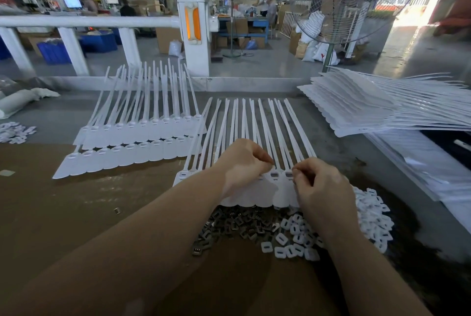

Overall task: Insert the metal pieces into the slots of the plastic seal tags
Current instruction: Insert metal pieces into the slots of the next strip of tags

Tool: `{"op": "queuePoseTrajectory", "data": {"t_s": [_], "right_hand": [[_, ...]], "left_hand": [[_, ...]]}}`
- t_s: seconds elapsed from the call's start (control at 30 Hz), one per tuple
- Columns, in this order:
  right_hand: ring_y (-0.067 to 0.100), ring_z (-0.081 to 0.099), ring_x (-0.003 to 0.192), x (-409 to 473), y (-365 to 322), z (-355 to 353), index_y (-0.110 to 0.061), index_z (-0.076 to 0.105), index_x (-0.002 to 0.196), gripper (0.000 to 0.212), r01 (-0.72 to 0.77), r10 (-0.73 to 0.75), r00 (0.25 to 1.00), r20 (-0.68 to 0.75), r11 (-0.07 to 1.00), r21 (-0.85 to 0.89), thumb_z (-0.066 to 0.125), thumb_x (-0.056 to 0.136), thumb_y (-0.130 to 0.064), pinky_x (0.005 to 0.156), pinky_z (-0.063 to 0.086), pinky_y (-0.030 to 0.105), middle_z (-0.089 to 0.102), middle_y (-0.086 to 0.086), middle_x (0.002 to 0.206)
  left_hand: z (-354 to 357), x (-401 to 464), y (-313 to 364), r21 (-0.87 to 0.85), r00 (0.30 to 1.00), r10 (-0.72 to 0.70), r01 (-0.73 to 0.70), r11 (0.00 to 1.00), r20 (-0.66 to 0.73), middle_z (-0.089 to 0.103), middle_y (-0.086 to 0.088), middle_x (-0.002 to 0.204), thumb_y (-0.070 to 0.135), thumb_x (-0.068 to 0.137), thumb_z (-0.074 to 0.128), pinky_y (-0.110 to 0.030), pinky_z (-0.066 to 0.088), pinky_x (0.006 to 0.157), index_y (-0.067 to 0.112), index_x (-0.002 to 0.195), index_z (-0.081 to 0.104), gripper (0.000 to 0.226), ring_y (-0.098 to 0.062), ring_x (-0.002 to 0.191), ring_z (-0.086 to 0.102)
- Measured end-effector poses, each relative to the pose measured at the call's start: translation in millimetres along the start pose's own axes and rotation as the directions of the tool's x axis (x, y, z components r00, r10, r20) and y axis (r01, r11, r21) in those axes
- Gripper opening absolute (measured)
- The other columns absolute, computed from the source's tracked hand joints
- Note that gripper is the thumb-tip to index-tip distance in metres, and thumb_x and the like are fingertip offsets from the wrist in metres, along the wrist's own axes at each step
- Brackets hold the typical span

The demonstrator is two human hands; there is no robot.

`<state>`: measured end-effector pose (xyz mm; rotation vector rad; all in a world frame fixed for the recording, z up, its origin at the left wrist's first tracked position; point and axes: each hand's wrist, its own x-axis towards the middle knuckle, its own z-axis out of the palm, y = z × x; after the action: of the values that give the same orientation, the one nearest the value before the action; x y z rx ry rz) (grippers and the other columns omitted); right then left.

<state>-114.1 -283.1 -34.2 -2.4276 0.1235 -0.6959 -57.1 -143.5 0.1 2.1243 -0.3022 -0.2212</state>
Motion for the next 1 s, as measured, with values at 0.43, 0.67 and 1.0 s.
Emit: {"op": "queuePoseTrajectory", "data": {"t_s": [0.43, 0.67, 1.0], "right_hand": [[0.01, 0.052, 0.072, -1, 2, 0, -0.018, 0.066, 0.092, 0.01, -0.001, 0.001, 1.0, 0.011, 1.0, 0.016, 0.056, 0.09, -0.02, 0.064, 0.04, 0.025, 0.057, -0.008, 0.077], [0.008, 0.05, 0.07, -1, 1, 0, -0.017, 0.065, 0.09, 0.009, 0.014, -0.014, 1.0, 0.007, 1.0, 0.012, 0.056, 0.09, -0.019, 0.063, 0.041, 0.024, 0.051, -0.011, 0.074], [0.01, 0.05, 0.07, -1, 0, 0, -0.017, 0.065, 0.09, 0.009, 0.003, -0.003, 1.0, 0.013, 1.0, 0.007, 0.056, 0.09, -0.019, 0.062, 0.038, 0.024, 0.055, -0.008, 0.075]], "left_hand": [[19, 14, -5, 0.071, 0.982, -0.164, 0.171, 0.983, -0.096, 0.068, -0.003, 0.095, 0.024, 0.082, 0.068, -0.037, 0.053, 0.086, 0.019, 0.088, 0.071, 0.008, -0.019, 0.094, 0.061], [19, 16, -3, 0.066, 0.975, -0.195, 0.203, 0.977, -0.104, 0.07, -0.005, 0.087, 0.017, 0.078, 0.066, -0.041, 0.054, 0.084, 0.012, 0.086, 0.073, 0.011, -0.02, 0.087, 0.064], [20, 16, -3, 0.057, 0.968, -0.216, 0.225, 0.973, -0.128, 0.069, -0.003, 0.085, 0.02, 0.076, 0.065, -0.039, 0.054, 0.083, 0.016, 0.082, 0.073, 0.011, -0.02, 0.085, 0.062]]}}
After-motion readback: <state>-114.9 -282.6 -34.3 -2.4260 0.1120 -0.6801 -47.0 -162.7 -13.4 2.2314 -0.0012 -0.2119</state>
